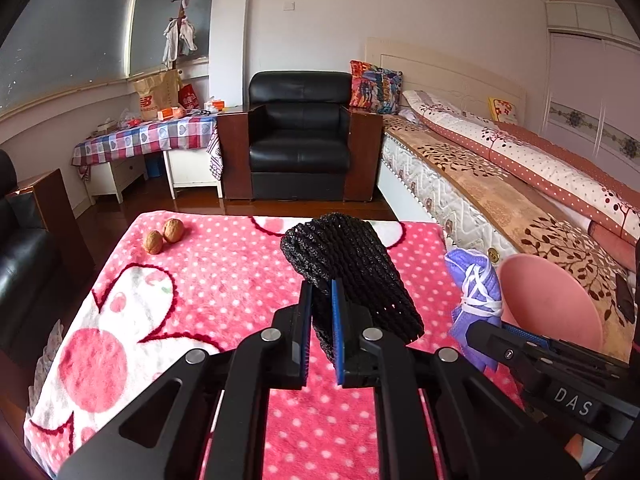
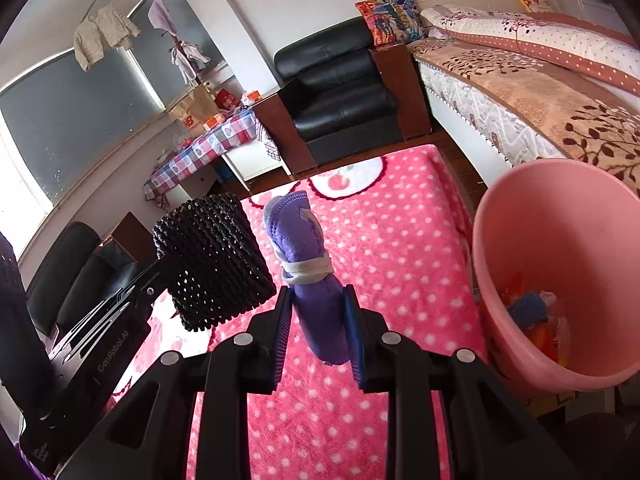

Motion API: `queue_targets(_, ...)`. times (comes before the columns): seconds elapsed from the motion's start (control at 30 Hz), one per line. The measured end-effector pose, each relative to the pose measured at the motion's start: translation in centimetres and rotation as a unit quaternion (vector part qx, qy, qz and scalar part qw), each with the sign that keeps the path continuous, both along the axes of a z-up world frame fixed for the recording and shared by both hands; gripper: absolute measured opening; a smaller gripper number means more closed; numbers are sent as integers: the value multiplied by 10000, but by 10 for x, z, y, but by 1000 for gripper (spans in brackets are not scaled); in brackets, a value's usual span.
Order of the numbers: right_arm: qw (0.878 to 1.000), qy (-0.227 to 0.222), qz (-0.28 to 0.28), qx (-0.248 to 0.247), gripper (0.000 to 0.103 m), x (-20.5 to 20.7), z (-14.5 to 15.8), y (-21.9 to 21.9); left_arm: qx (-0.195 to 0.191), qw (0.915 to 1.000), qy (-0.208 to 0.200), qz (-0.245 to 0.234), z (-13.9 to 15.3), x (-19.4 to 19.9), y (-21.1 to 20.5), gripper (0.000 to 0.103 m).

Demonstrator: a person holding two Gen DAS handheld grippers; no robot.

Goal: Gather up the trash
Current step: 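Carry the purple cloth and black net over the pink bucket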

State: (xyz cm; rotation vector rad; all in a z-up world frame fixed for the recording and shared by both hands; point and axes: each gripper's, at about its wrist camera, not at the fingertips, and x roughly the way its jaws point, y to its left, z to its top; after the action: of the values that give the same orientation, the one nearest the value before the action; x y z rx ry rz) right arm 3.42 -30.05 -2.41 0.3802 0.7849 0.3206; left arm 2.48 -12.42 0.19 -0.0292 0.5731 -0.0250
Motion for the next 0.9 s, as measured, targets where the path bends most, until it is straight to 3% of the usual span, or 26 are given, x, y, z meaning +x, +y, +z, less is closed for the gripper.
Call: queue_targets(0.9,9956,-131,-927,-86,26,-15,5,-79,-27,9960,-206,-869,11,17,-80,9)
